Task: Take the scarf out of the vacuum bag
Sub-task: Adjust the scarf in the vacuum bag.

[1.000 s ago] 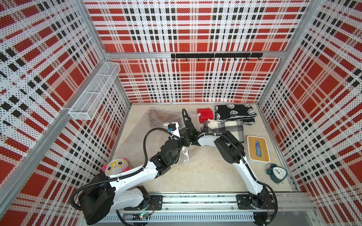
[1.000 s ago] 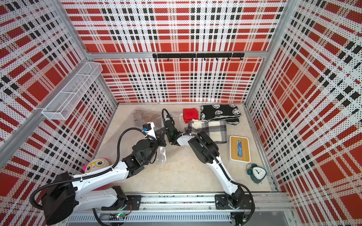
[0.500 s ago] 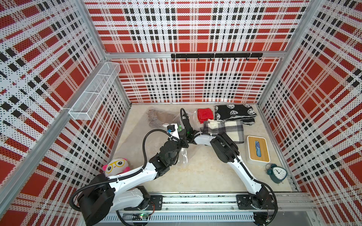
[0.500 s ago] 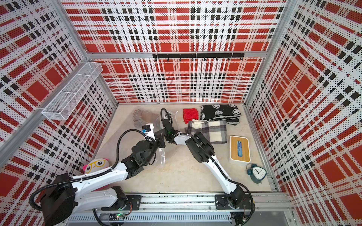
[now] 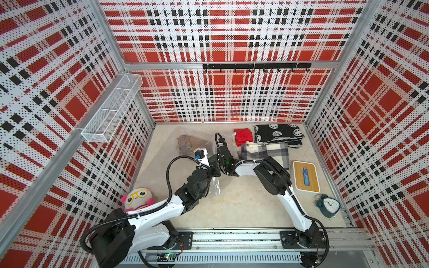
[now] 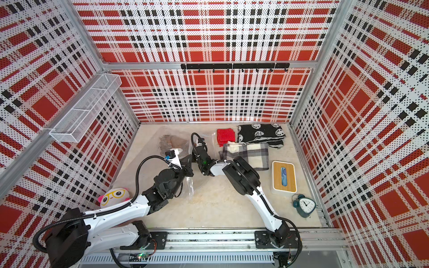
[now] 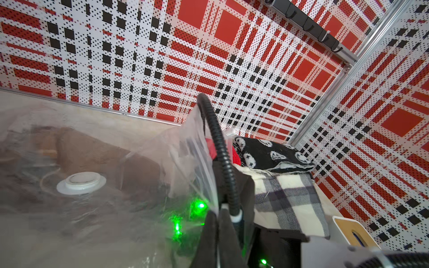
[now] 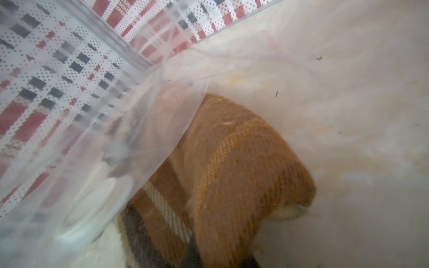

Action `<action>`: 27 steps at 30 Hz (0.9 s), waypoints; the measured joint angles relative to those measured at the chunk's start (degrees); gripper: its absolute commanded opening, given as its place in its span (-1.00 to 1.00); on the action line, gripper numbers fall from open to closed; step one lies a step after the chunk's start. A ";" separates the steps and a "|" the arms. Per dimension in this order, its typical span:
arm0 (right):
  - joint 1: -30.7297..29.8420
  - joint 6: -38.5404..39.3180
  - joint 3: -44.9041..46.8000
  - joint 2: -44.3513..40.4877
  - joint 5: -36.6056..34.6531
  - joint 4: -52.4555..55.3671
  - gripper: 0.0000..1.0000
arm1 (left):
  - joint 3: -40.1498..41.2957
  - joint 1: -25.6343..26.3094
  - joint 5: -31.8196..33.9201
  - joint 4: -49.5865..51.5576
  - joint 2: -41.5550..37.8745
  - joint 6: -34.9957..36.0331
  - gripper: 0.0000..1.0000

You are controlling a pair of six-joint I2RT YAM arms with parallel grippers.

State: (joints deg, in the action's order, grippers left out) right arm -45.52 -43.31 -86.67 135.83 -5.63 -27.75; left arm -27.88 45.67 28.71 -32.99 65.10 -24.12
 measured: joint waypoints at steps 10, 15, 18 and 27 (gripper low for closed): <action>-0.76 1.40 17.84 -12.22 1.99 -3.39 -0.85 | 2.03 -0.11 3.50 -2.05 1.92 0.15 -1.00; -0.81 1.92 27.15 -18.58 1.95 -5.42 -0.84 | 3.23 -0.59 4.57 -2.64 2.54 0.11 -1.00; -0.81 1.88 31.58 -21.77 1.90 -6.45 -0.83 | 4.00 -0.63 4.98 -3.08 2.51 0.04 -1.00; -0.83 1.62 42.84 -27.26 2.89 -9.94 -0.59 | 7.45 -0.57 5.18 -4.57 2.51 -0.83 -1.00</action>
State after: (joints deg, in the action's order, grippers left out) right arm -46.35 -41.69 -43.83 108.57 -2.74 -37.69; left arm -20.43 45.10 33.89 -37.56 67.61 -24.95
